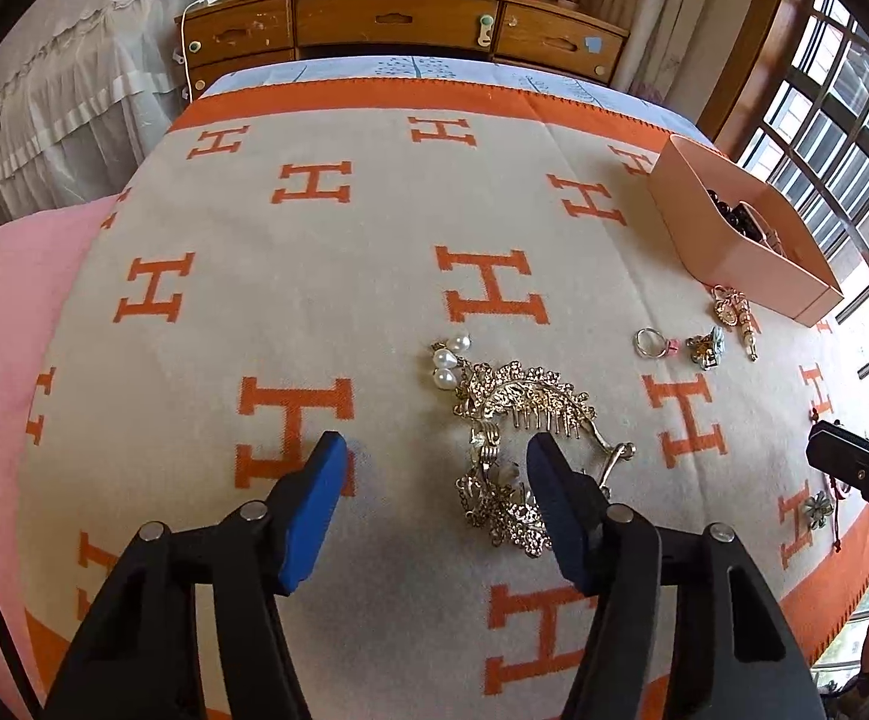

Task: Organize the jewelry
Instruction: 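Grasp the gold hair clip with the left tool while the right tool grasps the blue flower earring, then carry the hair clip and flower earring into the pink box and release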

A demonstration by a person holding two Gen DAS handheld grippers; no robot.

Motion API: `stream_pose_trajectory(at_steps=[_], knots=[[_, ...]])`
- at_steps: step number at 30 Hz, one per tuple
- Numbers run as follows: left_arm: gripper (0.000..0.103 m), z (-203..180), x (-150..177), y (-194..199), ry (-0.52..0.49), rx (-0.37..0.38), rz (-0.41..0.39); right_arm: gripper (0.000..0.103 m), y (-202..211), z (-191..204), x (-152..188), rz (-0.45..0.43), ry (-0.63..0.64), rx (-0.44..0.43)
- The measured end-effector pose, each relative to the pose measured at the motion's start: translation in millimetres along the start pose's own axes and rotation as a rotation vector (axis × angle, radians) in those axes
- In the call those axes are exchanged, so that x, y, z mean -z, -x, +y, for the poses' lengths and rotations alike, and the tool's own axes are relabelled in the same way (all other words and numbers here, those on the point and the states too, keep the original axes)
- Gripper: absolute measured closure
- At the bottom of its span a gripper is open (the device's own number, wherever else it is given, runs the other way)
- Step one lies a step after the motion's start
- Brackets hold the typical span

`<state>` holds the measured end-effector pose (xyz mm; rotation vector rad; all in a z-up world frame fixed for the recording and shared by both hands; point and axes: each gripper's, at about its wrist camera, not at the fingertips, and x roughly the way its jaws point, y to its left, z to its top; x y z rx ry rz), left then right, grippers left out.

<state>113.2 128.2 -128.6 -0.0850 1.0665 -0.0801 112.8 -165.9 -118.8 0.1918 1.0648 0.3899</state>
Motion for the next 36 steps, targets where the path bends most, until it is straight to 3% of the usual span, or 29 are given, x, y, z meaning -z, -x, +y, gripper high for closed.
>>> stream_pose_trajectory(at_steps=[4,7,10,13,24,26,27,36], knots=[[0.082,-5,-1,0,-0.029,0.006,-0.005,0.077,-10,12,-3,0.010,0.039,-0.014],[0.090,-9,-1,1,-0.041,0.008,-0.012,0.077,-19,18,-9,0.017,0.053,-0.019],[0.091,-10,0,5,-0.038,0.021,-0.024,0.076,-28,23,-18,0.014,0.061,-0.016],[0.091,-10,1,12,-0.022,0.039,-0.035,0.064,-36,26,-29,-0.007,0.068,0.000],[0.091,-17,-3,48,-0.018,0.111,-0.099,0.064,-63,42,-48,-0.028,0.157,0.083],[0.091,-18,-3,52,-0.021,0.116,-0.105,0.070,-64,45,-47,-0.038,0.178,0.099],[0.091,-19,-4,54,-0.023,0.117,-0.108,0.084,-64,45,-46,-0.040,0.188,0.105],[0.091,-35,-17,72,-0.055,0.122,-0.139,0.083,-36,33,-41,-0.072,0.160,0.062]])
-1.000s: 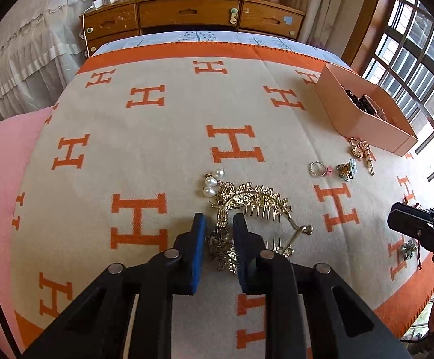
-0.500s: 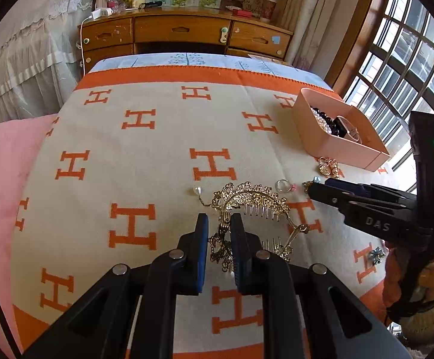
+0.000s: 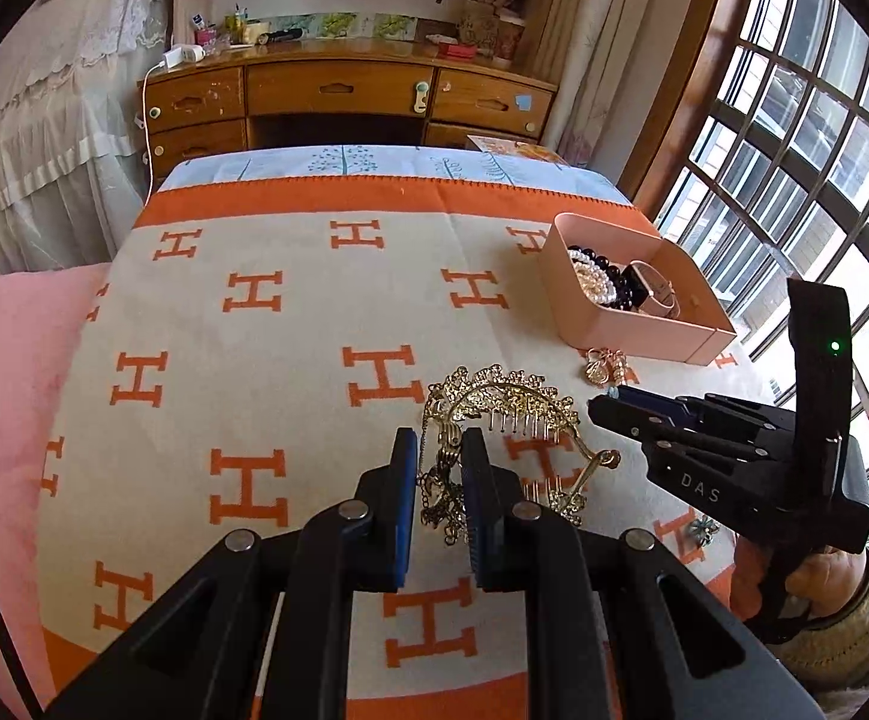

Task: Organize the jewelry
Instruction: 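Carry the hair clip and flower earring into the pink box and release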

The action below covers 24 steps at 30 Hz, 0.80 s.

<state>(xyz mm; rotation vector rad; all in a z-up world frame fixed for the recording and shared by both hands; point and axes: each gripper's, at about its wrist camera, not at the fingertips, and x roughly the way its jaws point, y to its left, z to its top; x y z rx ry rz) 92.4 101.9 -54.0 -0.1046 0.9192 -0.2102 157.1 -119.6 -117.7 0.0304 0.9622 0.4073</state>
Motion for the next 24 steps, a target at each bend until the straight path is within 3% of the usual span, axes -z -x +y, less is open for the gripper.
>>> stream_pose_trajectory(at_steps=[6,15,18,24], knots=[[0.091,-32,-31,11,-0.056,0.020,-0.044,0.083,58,-38,-8,-0.127,-0.084,0.012],[0.090,-107,-99,0,-0.124,0.070,-0.108,0.083,145,-110,-48,-0.361,-0.267,0.060],[0.090,-133,-120,-20,-0.129,0.093,-0.107,0.083,147,-128,-62,-0.364,-0.307,0.040],[0.090,-174,-141,-88,-0.132,0.110,-0.032,0.083,111,-147,-65,-0.262,-0.336,0.010]])
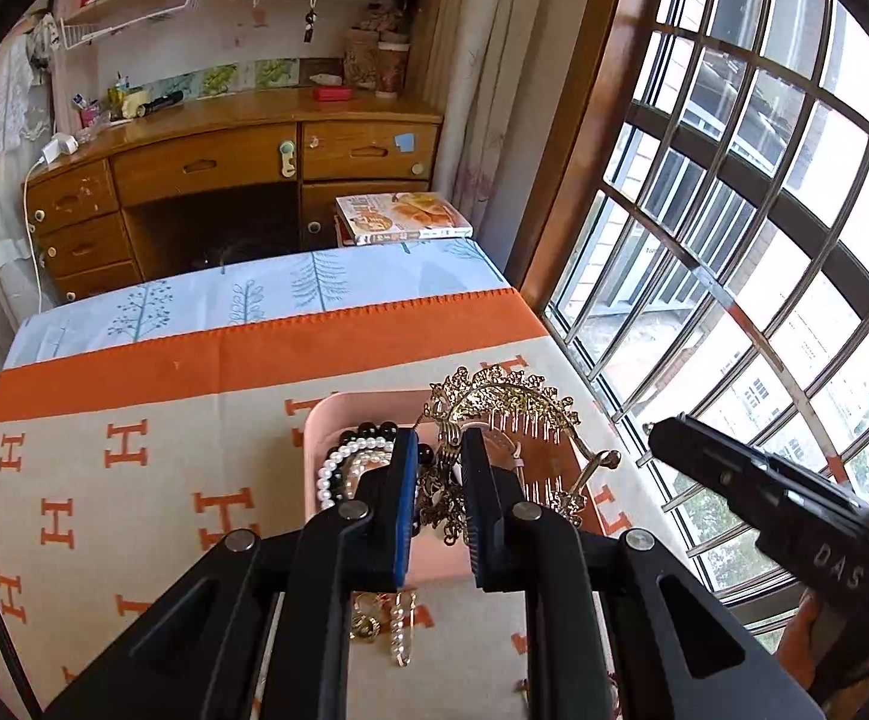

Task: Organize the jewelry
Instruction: 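Carry the hair clip and flower earring into the pink box and release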

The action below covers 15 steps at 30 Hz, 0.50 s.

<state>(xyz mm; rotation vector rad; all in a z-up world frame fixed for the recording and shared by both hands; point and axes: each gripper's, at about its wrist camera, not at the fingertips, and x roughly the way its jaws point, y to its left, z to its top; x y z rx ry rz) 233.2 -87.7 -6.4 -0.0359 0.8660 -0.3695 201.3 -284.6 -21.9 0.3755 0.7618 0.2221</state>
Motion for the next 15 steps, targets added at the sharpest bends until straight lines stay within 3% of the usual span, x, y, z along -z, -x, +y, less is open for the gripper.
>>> stream_pose_trajectory(at_steps=[7,15], knots=[[0.090,-15,10,-77,0.003,0.000,0.130,0.083,-30,-21,18,0.081,-0.010,0.010],[0.090,-5,18,-93,0.021,-0.015,0.159,0.083,-35,-29,19,0.091,-0.015,0.000]])
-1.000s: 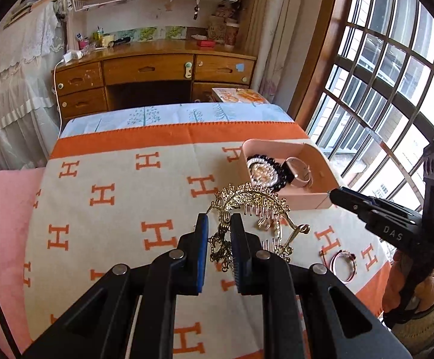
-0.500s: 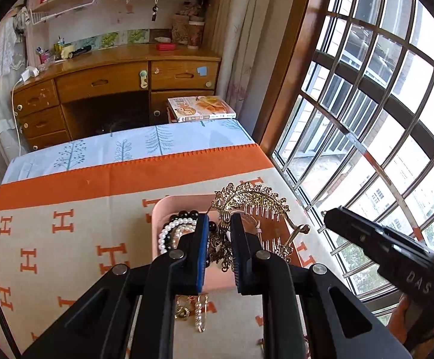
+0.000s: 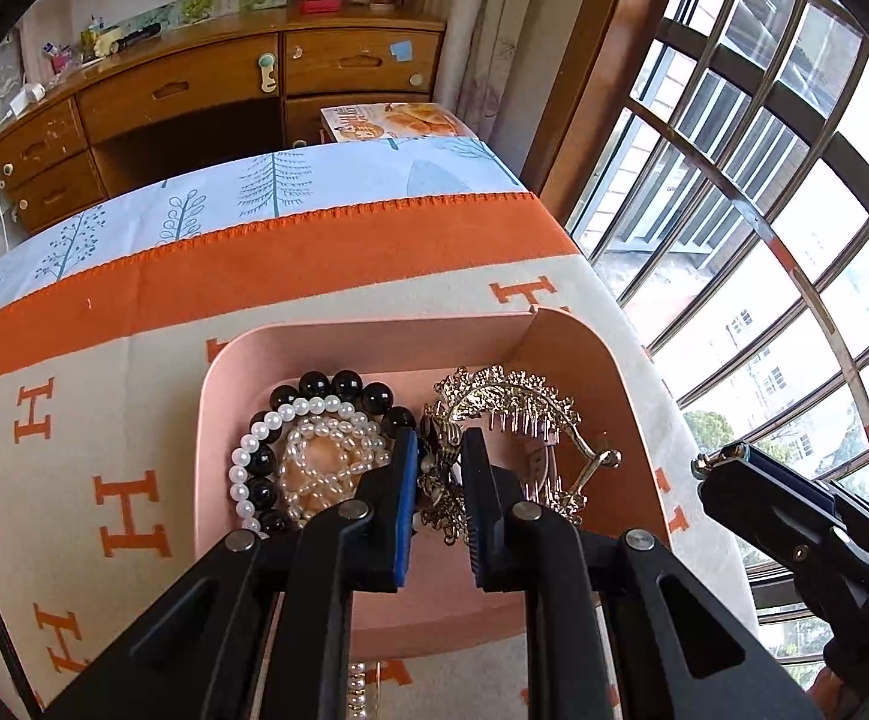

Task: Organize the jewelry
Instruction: 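Carry the hair clip and flower earring into the pink box and release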

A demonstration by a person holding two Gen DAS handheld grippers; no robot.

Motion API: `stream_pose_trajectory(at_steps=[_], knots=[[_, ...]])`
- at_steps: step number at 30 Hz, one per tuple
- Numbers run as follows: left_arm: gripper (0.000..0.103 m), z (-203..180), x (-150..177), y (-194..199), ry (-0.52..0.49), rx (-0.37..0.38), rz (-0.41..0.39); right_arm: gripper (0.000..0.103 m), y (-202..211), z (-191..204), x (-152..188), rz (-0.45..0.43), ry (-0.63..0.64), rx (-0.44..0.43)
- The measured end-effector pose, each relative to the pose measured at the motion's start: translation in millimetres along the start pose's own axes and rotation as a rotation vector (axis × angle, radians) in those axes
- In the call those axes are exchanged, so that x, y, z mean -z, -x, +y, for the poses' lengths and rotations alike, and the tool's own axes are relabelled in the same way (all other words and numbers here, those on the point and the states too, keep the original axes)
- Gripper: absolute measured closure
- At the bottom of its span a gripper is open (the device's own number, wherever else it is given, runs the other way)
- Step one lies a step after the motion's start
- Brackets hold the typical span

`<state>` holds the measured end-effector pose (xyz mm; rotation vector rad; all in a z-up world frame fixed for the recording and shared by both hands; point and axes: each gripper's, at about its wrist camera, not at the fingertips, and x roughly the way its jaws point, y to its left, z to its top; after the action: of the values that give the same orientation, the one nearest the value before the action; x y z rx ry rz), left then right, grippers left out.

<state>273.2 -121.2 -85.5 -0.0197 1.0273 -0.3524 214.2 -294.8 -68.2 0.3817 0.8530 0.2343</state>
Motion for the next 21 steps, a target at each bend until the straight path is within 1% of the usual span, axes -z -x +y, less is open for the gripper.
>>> stream_pose_trajectory(at_steps=[6,10,12,14,16,18,21], knots=[[0.090,20,1,29,0.029,-0.015,-0.048,0.083,-12,6,0,0.030,0.001,-0.025],[0.090,27,6,41,0.030,-0.015,-0.052,0.083,-20,10,2,0.051,0.000,-0.027],[0.090,28,10,42,0.028,-0.014,-0.048,0.082,-23,11,2,0.065,-0.012,-0.021],[0.090,28,13,41,0.027,-0.012,-0.041,0.082,-25,11,2,0.080,-0.024,-0.036],[0.090,28,17,39,0.026,-0.010,-0.033,0.079,-26,10,2,0.082,-0.044,-0.043],[0.090,26,20,36,0.020,-0.011,-0.031,0.073,-23,9,3,0.074,-0.053,-0.052],[0.090,21,22,34,0.000,-0.023,-0.048,0.070,-19,10,3,0.062,-0.057,-0.065]])
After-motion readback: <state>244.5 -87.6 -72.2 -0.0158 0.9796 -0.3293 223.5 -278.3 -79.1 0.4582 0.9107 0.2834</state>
